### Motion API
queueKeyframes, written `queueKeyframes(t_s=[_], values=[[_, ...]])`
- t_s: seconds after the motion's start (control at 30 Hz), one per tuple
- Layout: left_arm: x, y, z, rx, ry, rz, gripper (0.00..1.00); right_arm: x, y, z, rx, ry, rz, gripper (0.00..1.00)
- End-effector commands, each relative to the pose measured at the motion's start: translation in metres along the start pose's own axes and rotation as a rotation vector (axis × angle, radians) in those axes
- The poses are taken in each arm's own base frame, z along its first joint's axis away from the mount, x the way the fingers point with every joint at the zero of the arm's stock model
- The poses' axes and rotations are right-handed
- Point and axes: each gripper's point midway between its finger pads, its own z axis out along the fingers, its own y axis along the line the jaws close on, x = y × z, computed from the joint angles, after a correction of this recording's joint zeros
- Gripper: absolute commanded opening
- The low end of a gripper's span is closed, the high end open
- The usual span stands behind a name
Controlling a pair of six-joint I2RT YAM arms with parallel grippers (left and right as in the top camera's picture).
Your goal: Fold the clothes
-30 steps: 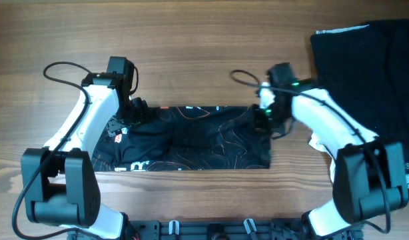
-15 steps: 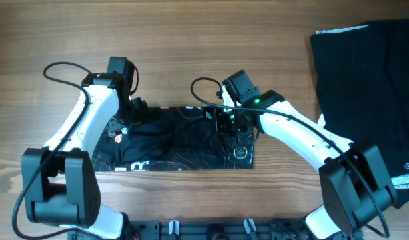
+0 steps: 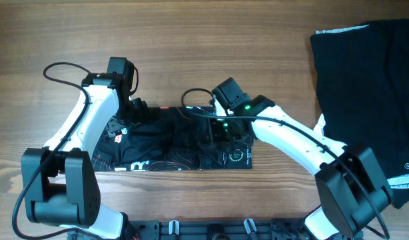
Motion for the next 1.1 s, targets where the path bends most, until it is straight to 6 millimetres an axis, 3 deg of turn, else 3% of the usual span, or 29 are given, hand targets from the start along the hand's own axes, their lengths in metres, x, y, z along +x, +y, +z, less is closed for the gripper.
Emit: queueKeyframes(t_s=[0.0, 0.27, 0.43, 0.67, 0.7, 0.83, 0.87, 0.93, 1.03, 1.07], values=[[0.001, 0.005, -0.001, -0.013, -0.005, -0.022, 0.77, -0.013, -0.044, -0.016, 0.178, -0.066, 0.048, 0.39], [0.002, 0.005, -0.001, -0.015, 0.0, -0.022, 0.77, 0.011, -0.028, -0.003, 0.063, 0.035, 0.049, 0.4], [0.003, 0.006, -0.001, -0.016, 0.004, -0.022, 0.77, 0.022, -0.029, 0.007, 0.034, 0.064, 0.054, 0.4], [0.003, 0.006, -0.001, -0.017, 0.004, -0.022, 0.77, 0.028, -0.019, 0.018, -0.023, 0.07, 0.054, 0.38], [0.003, 0.006, -0.001, -0.017, 0.004, -0.021, 0.77, 0.028, -0.02, 0.019, -0.023, 0.071, 0.054, 0.36], [0.003, 0.006, -0.001, -0.017, 0.004, -0.022, 0.77, 0.026, -0.019, 0.02, -0.028, 0.063, 0.049, 0.06], [0.003, 0.006, -0.001, -0.017, 0.004, -0.022, 0.77, 0.027, -0.016, 0.02, -0.038, 0.066, 0.037, 0.04], [0.003, 0.006, -0.001, -0.017, 0.004, -0.022, 0.77, 0.028, 0.0, 0.02, -0.109, 0.073, -0.034, 0.04], [0.003, 0.005, -0.001, -0.016, 0.003, -0.022, 0.77, 0.047, 0.062, 0.014, -0.387, 0.116, -0.306, 0.04], [0.003, 0.005, -0.001, -0.016, 0.003, -0.022, 0.77, 0.053, 0.071, 0.013, -0.416, 0.126, -0.345, 0.04]])
